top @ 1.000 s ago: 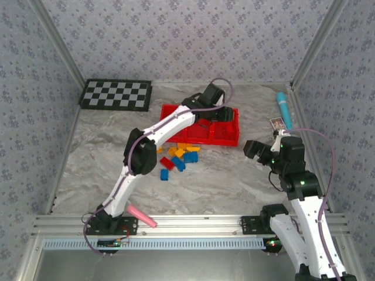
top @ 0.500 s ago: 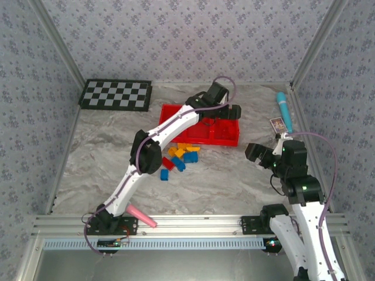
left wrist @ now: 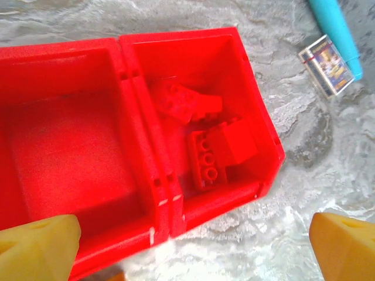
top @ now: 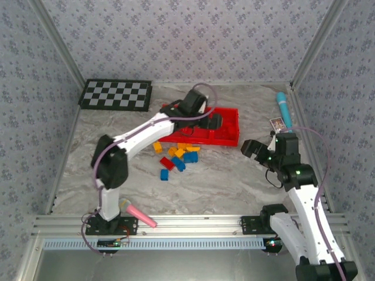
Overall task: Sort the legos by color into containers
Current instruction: Place the lego in the container, then pick up the lego from the center of the table.
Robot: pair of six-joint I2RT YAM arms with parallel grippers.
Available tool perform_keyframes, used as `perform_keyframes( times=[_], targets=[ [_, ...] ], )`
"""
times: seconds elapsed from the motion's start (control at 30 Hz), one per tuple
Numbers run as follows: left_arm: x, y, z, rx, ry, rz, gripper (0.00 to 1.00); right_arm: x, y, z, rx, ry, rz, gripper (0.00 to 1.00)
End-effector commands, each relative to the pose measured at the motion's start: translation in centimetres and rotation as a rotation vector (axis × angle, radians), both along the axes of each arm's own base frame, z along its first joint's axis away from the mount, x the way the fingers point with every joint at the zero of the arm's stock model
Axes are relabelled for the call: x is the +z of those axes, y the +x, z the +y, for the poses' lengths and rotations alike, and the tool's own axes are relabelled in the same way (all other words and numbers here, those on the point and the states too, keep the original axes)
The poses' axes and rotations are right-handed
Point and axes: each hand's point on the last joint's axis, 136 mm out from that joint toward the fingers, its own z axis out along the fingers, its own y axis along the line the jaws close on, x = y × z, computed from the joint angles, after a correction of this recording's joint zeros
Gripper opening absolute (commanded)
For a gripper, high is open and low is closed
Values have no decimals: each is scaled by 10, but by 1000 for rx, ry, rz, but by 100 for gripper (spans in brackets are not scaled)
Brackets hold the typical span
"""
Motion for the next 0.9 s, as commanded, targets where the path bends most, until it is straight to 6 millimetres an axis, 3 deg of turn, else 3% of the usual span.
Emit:
perform_keyframes(
  times=[0.0, 0.2, 0.33, 0.6, 0.87],
  targets=[
    [11, -4, 35, 47, -61, -36, 100, -4, 7, 18, 24, 58, 29, 100],
    [-17, -34, 116, 147, 64, -14, 100, -27, 18, 58, 105, -2, 106, 100],
    [-32, -54, 155, 200, 114, 5, 100, -40, 35, 92, 163, -54, 116, 95],
    [-35, -83, 215, 315, 105, 11, 100, -77, 58, 132, 261, -221, 221, 89],
    [-31, -100, 245, 356, 95, -5, 100, -114, 80, 155, 309, -319, 298, 82]
  ],
)
